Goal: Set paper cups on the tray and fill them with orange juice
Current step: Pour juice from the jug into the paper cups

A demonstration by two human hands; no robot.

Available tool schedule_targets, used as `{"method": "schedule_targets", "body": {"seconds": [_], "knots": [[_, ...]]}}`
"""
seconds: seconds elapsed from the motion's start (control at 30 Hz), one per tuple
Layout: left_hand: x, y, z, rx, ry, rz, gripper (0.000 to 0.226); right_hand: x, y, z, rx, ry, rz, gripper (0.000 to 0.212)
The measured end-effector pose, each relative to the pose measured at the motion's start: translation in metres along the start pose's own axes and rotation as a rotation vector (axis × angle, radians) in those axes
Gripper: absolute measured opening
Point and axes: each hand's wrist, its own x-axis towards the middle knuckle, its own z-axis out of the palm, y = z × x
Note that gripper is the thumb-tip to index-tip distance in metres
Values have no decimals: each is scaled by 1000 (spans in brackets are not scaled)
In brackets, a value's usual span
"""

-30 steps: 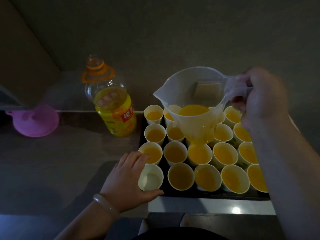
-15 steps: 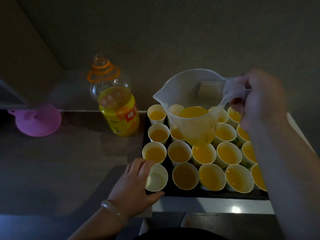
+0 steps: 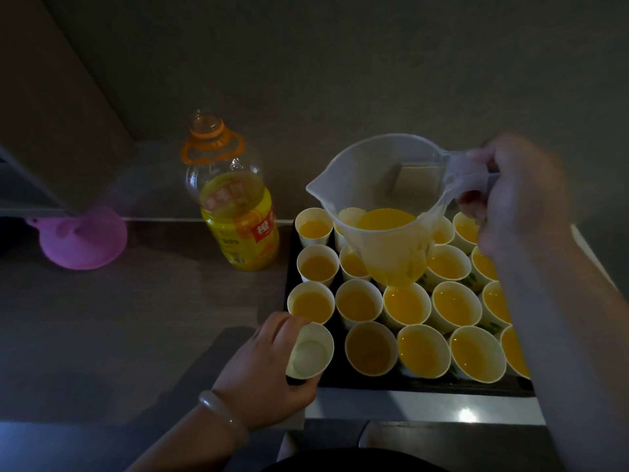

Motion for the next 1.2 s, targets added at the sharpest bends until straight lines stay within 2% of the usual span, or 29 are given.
{"method": "schedule_targets", "body": {"seconds": [0.07,0.17,0.2,0.27,0.4,0.5,0.57,0.67,0.73,0.8,0.9,1.03,1.2], "knots": [[0,3,-7,-24,9,38,67,1,0,-1,-10,-10,-2,33],[1,6,-16,-76,60,74,70,3,-2,-1,-34,-29,0,10],[2,7,-18,-96,90,76,70,4,-3,-2,-44,-34,5,9],[9,9,-26,-127,154,70,67,5,-4,-2,-49,-60,8,10],[25,20,-51,-206,270,36,62,5,-6,0,-20,-126,-28,28],[36,27,-65,-265,302,12,62,3,-10,0,-132,-129,-58,26],[44,30,-71,-279,318,-17,63,3,-13,0,-166,-127,-91,34],[57,30,-73,-240,306,-88,66,1,-20,4,-190,-135,-143,36],[63,28,-74,-218,285,-112,70,0,-22,6,-197,-203,-197,36],[67,27,-74,-209,281,-98,75,-2,-23,9,-269,-248,-263,31],[71,29,-74,-218,288,-92,73,-3,-25,14,-401,-293,-380,34],[74,30,-70,-235,289,-96,75,-3,-29,22,-527,-320,-430,30],[75,29,-66,-279,273,-125,75,-4,-32,28,-700,-363,-596,36]]}}
